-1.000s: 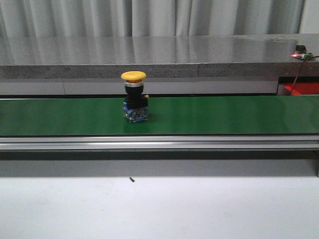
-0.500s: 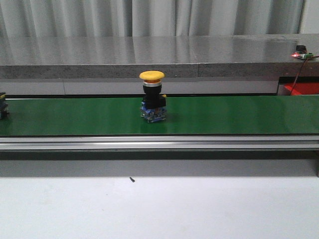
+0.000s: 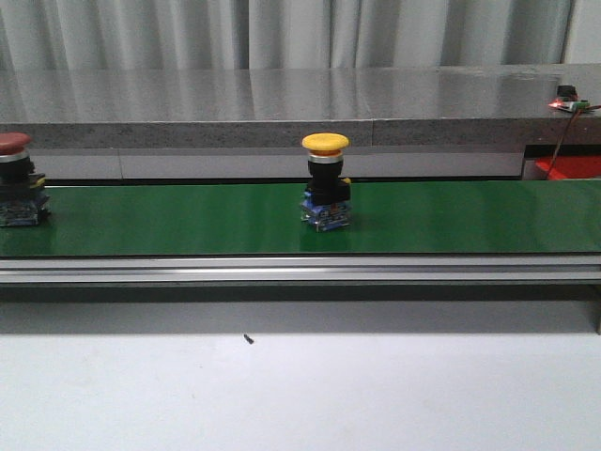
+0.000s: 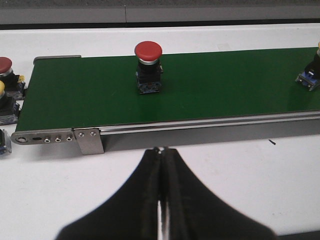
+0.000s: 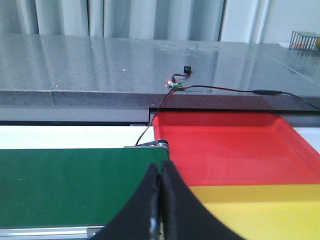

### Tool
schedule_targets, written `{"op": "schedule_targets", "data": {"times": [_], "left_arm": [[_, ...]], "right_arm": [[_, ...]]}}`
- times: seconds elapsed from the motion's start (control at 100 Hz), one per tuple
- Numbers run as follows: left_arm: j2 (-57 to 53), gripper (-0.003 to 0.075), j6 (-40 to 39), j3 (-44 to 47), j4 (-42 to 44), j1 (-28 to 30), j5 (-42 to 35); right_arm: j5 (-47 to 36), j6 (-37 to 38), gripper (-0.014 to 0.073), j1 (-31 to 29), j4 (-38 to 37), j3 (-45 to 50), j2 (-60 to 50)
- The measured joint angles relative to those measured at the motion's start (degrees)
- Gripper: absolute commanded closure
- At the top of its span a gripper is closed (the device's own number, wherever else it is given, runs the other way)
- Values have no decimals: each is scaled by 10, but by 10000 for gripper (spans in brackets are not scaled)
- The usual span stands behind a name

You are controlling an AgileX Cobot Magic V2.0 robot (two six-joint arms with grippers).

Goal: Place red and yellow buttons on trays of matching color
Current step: 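Lower the right gripper onto the yellow button on the belt and grasp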

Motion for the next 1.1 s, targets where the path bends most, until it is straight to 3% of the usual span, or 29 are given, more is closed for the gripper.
{"op": "schedule_targets", "data": {"times": [0.24,0.7,0.8,0.99,1.04,1.1], "left_arm": [[-23,740,0,8,0,0,3],[-23,740,0,8,0,0,4],[-23,740,0,8,0,0,4],[-23,740,0,8,0,0,4],[-23,740,0,8,0,0,4],[-23,740,0,8,0,0,4]], "right_arm": [[56,0,660,18,0,-106,136],[202,0,645,126,11,-298,396],[232,0,534,158,24,-336,448],[285,0,89,207,41,-412,547],[299,0,26,215,45,-431,572],[317,0,8,223,48,-454,603]]}}
